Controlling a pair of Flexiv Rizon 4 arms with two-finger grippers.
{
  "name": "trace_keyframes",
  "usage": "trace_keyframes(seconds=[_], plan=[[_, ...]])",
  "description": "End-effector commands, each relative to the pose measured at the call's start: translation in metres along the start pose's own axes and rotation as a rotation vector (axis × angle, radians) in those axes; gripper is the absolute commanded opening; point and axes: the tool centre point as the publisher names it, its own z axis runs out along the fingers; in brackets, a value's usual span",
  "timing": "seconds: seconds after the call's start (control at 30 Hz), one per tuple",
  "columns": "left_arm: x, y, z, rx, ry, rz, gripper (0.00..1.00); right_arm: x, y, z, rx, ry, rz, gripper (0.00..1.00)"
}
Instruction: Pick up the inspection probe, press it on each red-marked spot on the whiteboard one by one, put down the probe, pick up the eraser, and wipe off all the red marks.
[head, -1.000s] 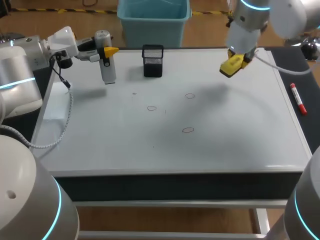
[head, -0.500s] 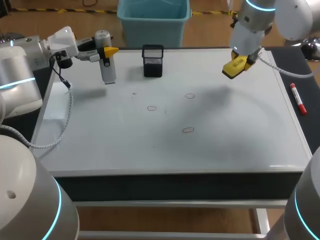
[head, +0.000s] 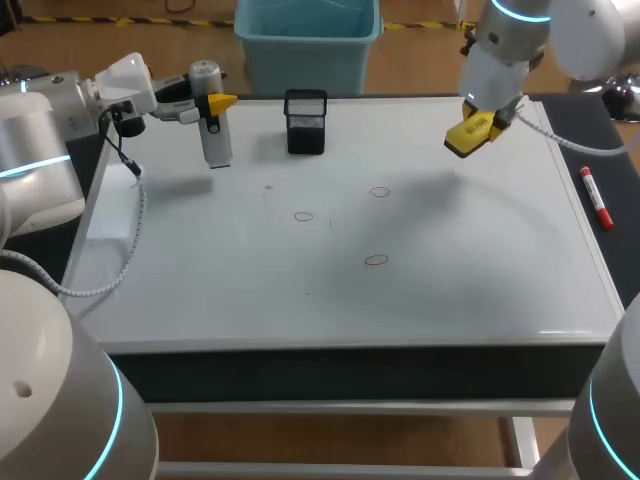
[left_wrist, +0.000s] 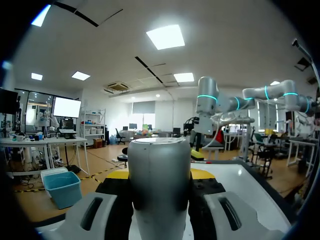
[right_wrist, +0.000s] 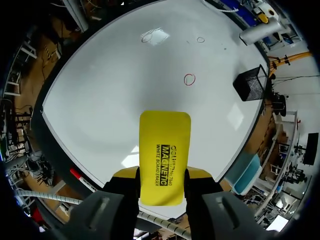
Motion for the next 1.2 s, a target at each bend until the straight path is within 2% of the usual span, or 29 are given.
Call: trace_keyframes(seconds=[0.03,0.1,0.4,0.6,0.8,0.97,1.2], plan=[[0.0,0.0,0.0,0.003,-0.001,0.001,0.0,-0.001,-0.001,-0.001,0.0,0.006,-0.002,0.0],[0.006,-0.003,0.01,-0.023,0.027,0.023,0.0,-0.001,-0.001,-0.001,0.0,0.006,-0.002,0.0],[0.049,-0.007,0.055,-0.017,0.139,0.04,0.0,-0.001,-0.001,-0.001,0.0,0.006,-0.002,0.0],[0.087,0.007,0.082,-0.015,0.226,0.001,0.0,-0.001,-0.001,-0.001,0.0,0.006,-0.002,0.0],[0.119,0.018,0.094,0.013,0.279,-0.029,0.0,-0.001,-0.001,-0.001,0.0,0.006,-0.002,0.0],[0.131,0.022,0.095,0.044,0.315,-0.041,0.0,-0.001,-0.001,-0.001,0.0,0.006,-0.002,0.0],[0.136,0.037,0.096,0.042,0.32,-0.062,0.0,-0.001,-0.001,-0.001,0.0,0.006,-0.002,0.0]])
